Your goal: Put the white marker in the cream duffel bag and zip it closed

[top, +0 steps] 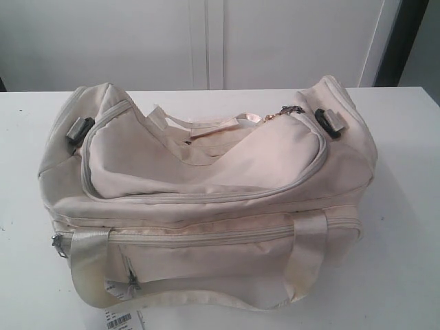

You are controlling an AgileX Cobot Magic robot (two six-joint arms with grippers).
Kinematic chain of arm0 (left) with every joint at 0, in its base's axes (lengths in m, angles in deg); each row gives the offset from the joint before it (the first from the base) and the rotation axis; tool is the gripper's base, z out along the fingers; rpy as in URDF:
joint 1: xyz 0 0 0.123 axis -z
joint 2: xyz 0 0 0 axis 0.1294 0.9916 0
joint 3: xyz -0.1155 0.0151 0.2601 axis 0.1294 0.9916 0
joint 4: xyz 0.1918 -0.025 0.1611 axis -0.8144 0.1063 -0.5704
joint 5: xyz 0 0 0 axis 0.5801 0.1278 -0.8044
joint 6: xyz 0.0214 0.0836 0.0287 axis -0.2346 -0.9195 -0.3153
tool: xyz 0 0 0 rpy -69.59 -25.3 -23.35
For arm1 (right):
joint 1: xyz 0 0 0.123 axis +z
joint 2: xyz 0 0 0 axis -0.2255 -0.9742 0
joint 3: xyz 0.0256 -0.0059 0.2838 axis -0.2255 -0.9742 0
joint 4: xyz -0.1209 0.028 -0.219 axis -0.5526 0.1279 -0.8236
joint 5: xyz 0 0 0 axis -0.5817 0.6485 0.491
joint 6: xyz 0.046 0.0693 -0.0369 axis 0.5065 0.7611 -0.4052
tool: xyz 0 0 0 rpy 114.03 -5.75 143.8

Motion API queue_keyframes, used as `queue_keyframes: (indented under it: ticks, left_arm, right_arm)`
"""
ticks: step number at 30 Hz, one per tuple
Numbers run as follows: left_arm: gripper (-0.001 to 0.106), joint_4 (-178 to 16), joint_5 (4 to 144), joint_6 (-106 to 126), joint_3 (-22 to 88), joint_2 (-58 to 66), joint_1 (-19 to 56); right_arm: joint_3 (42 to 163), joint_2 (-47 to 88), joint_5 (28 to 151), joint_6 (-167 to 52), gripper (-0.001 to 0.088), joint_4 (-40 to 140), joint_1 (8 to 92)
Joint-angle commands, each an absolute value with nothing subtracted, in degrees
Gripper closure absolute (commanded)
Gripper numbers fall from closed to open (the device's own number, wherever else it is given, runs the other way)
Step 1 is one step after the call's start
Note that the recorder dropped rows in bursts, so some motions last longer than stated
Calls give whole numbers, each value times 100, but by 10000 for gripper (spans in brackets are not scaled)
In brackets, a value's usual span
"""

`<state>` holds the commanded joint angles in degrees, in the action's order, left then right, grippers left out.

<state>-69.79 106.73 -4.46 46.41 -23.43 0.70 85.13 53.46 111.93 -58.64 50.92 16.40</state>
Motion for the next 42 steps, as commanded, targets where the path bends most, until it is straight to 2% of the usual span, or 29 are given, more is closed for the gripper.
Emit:
queue_keyframes:
  ticks: [7,14,19,24,42]
  left_arm:
    - [1053,-6989,10215,-249,5237,-3002,70]
    - [1053,-6915,8868,-221,6145,-3879,70]
    - [1053,-6761,8437,-221,6548,-4372,70]
    - [1053,-6736,8467,-221,6708,-4765,70]
    - [1053,-6708,8589,-244,6708,-4798,70]
  right_arm:
    - [7721,6136,10417,-5902,868,5092,1640]
    - [6904,7102,9498,-5902,868,5113,1640]
    - [6468,7760,9010,-5902,868,5147,1640]
    - [6285,8011,9086,-5902,868,5147,1640]
    - [6285,8025,9111,-5902,868,5147,1640]
